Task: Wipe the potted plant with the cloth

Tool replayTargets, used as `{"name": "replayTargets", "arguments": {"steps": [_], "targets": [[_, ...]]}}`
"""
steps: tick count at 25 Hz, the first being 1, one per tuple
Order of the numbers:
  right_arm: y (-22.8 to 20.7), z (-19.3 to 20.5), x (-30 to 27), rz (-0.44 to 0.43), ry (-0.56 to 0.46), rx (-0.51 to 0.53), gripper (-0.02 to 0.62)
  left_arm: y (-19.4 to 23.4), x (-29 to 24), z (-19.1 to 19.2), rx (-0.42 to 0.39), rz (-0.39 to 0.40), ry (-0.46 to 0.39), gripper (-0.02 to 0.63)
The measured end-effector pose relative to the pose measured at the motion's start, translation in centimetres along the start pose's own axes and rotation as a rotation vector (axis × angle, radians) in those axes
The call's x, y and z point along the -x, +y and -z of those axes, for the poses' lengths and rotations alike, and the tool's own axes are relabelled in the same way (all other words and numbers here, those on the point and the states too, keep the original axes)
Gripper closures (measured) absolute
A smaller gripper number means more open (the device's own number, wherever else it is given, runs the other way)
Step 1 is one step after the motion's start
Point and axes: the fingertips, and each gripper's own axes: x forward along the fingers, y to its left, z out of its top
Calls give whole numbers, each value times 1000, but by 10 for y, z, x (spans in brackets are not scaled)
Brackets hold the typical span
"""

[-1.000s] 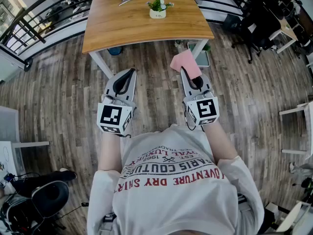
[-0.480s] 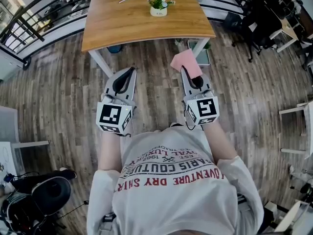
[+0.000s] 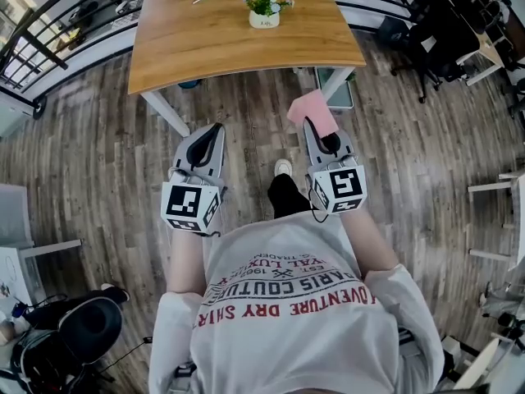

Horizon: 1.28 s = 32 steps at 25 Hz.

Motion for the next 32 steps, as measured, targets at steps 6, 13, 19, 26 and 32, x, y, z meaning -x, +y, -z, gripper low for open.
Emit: {"name": "replayTargets", "arguments": {"steps": [6,13,19,26,32], "targets": [[-38,19,-63,-37,16,-19,560,28,-60,16,6,-35,36,589],[-107,17,-175,-99,12,-15,560,85,-171,17,22,-93,66,589],[-179,7,-270,-131,18,-16,560,126,-279,6,23,-113,85,591],[-203,8,-342,-185,56,-7,559,161,-346,9,49,-122,114,589],[-216,17,-376,-128,112,-18,560,191,-378,32,67,-60,191,589]]}}
